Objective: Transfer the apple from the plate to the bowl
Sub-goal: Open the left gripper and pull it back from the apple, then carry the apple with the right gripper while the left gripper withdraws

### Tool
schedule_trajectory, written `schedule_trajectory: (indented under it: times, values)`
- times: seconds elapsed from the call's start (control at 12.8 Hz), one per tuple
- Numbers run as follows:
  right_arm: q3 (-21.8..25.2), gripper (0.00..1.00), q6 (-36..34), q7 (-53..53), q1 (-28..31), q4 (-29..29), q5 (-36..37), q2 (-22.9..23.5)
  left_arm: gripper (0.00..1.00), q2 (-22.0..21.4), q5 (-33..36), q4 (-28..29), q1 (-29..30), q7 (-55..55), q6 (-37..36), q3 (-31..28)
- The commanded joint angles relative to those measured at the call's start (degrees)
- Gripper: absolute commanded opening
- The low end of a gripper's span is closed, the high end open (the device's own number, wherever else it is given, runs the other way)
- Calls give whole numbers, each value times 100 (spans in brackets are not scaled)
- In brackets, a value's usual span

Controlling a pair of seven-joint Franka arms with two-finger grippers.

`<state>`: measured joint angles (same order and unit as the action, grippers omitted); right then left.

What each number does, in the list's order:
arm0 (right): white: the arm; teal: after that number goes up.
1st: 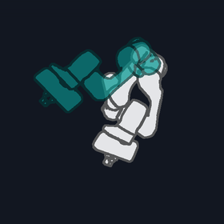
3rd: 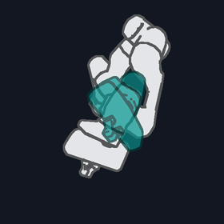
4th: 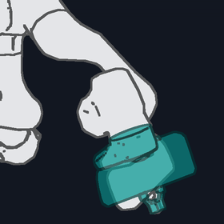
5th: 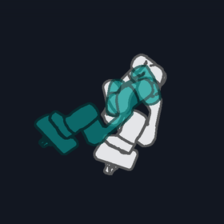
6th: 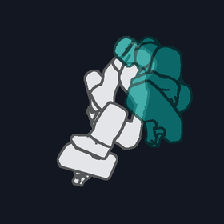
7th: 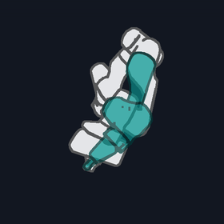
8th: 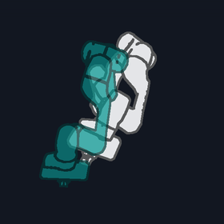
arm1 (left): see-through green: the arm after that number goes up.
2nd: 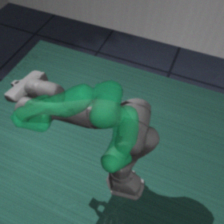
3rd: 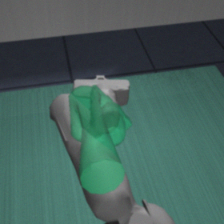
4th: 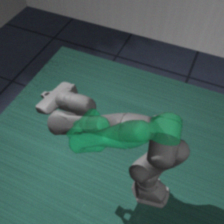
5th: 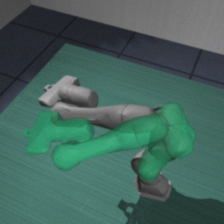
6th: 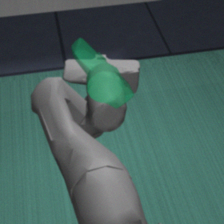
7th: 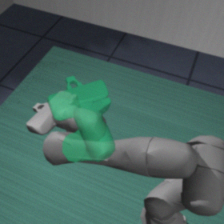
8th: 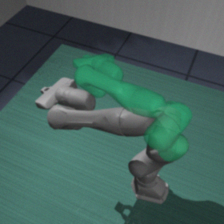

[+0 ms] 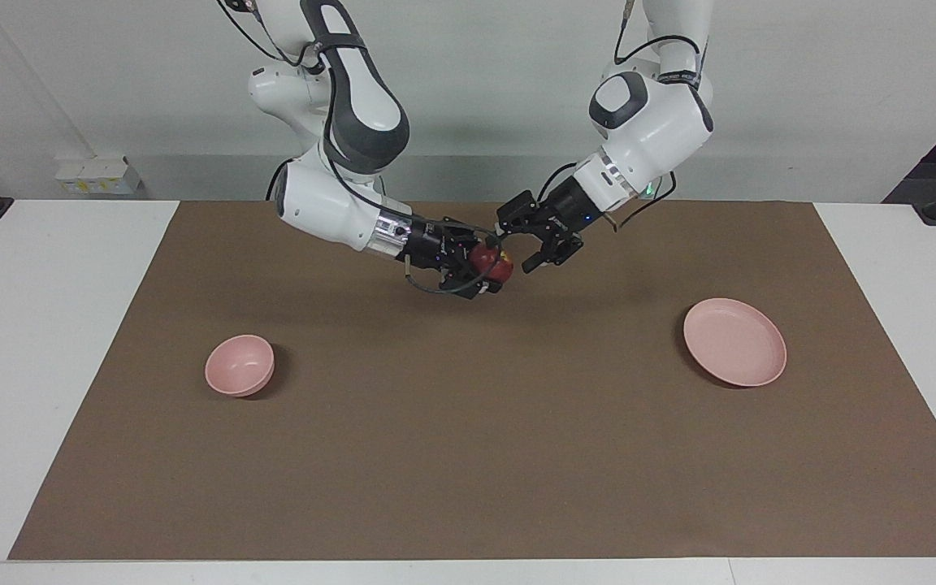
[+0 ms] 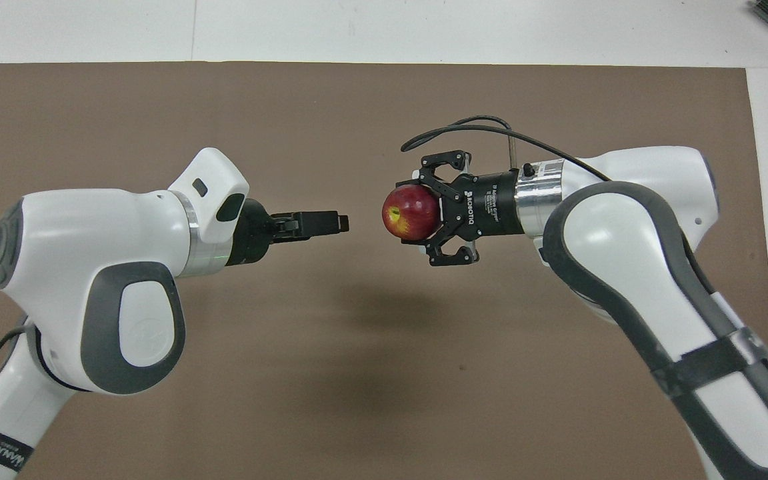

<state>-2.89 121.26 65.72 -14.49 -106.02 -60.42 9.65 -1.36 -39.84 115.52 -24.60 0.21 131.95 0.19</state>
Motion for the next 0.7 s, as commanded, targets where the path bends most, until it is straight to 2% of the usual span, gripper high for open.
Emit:
schedule_trajectory:
  times: [0.0, 0.16, 0.39, 0.47, 0.62]
  values:
    - [-36, 0, -172, -15, 209, 221, 1019, -25, 100, -49, 1035, -56, 428, -48, -615, 16]
    - [-28, 0, -172, -216, 253, 275, 1855, -7, 100, -49, 2037, -56, 692, -4, -889, 7]
    - [-19, 0, -164, -708, 446, 275, 2682, 19, 100, -40, 3243, -134, 1001, 32, -995, 7]
    - [-19, 0, -172, -971, 534, 275, 2989, 28, 100, -31, 3559, -352, 1140, 40, -1056, 16]
    - [-19, 0, -190, -1411, 692, 284, 3552, 28, 100, 4, 3808, -1106, 1264, 76, -1808, 7]
